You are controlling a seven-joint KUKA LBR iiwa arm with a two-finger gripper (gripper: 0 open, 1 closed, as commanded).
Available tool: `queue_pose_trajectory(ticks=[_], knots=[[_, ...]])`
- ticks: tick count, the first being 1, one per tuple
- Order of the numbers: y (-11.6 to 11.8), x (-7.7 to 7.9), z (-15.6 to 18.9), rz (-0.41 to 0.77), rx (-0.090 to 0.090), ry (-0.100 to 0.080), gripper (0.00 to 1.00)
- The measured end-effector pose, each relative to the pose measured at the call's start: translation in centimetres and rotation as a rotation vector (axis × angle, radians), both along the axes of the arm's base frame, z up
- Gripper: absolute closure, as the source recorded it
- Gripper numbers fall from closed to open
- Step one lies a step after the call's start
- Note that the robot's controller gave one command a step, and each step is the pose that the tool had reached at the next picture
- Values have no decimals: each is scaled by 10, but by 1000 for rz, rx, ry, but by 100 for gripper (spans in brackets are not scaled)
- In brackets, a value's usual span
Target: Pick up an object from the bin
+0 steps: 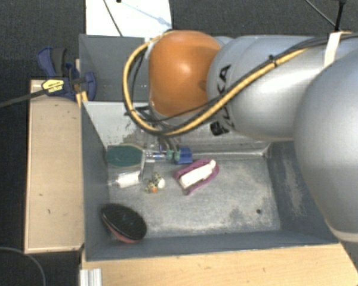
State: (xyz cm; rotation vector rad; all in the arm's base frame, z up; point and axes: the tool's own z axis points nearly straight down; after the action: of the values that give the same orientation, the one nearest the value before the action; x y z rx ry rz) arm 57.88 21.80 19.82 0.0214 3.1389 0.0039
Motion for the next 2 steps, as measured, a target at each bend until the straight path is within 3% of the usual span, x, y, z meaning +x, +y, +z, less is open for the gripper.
queue_pose_trajectory(ticks=[1, 2], knots=[[0, -85, -108, 230, -4, 8, 0], [27, -70, -123, 980, -4, -10, 0]])
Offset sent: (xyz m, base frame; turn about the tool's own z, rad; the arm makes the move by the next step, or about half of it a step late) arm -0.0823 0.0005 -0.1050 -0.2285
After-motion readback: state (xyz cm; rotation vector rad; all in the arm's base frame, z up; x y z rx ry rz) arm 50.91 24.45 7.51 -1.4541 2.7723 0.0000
